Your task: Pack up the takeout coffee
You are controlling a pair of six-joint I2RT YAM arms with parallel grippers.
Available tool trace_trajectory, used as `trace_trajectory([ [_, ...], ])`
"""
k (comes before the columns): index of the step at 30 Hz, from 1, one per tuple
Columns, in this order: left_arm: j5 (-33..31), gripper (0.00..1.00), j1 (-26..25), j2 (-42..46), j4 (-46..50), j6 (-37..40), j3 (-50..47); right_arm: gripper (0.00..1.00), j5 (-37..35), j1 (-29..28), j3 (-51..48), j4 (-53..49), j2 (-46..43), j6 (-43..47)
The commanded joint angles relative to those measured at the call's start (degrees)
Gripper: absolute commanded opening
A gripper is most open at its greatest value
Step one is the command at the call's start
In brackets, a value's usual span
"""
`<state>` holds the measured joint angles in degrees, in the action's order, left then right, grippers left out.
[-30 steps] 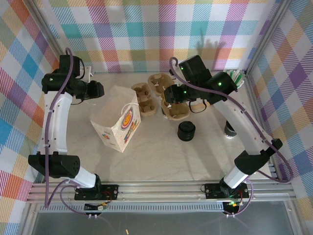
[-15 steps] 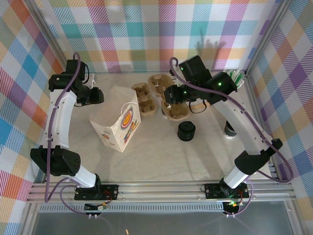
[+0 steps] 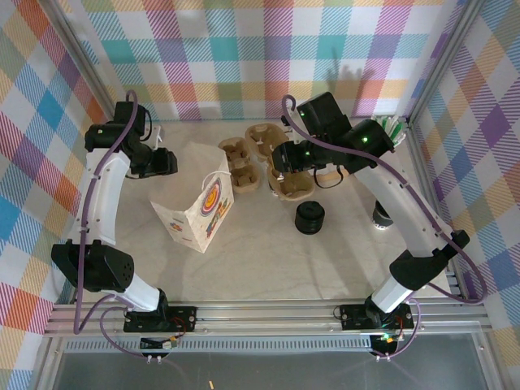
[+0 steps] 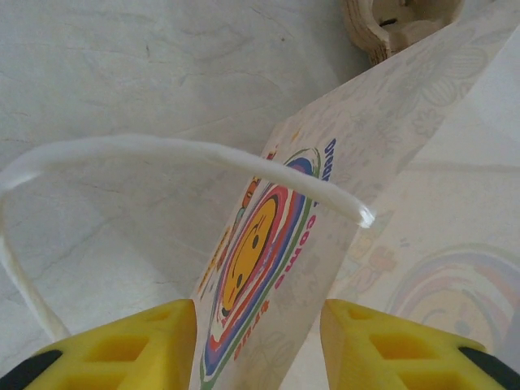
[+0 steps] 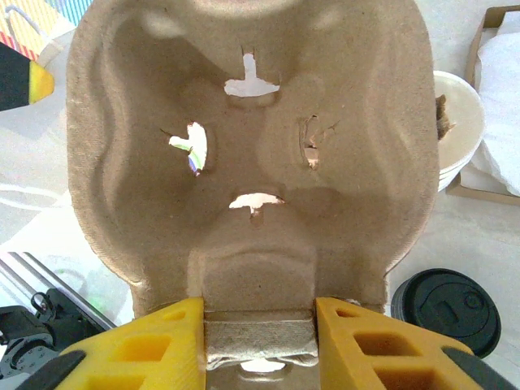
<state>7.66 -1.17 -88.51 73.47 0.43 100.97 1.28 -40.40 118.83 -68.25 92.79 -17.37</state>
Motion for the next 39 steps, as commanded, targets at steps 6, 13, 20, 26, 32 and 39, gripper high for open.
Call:
trace_trajectory([
  [6, -1.14, 0.3, -0.58, 1.68, 1.76, -0.5, -2.34, 0.36, 1.8, 0.14, 1.23, -0.55, 0.16, -0.96],
  [13, -2.91, 0.1, -0.59, 2.15, 0.47, -2.16, -3.32, 0.36, 2.07, 0.15, -0.08, -0.19, 0.28, -1.08],
  [20, -0.18, 0.0, -1.07, 5.31, -0.56, -8.98, -3.95, 0.36, 2.0, 0.25, -0.04, 0.16, 0.01, -1.86],
  [26, -0.46, 0.0, -3.04, 12.1, 2.05, -17.29, -7.29, 0.36, 3.78, 0.24, 1.15, -0.85, -0.11, -2.96],
  [32, -2.03, 0.0, -5.63, 19.6, 4.44, -22.23, -13.25, 0.36, 5.4, 0.24, -2.02, -1.01, -2.44, -4.85],
  [39, -0.5, 0.0, -12.62, 24.75, -1.34, -28.66, -20.34, 0.36, 3.35, 0.21, -8.79, 0.95, -6.62, -11.35],
])
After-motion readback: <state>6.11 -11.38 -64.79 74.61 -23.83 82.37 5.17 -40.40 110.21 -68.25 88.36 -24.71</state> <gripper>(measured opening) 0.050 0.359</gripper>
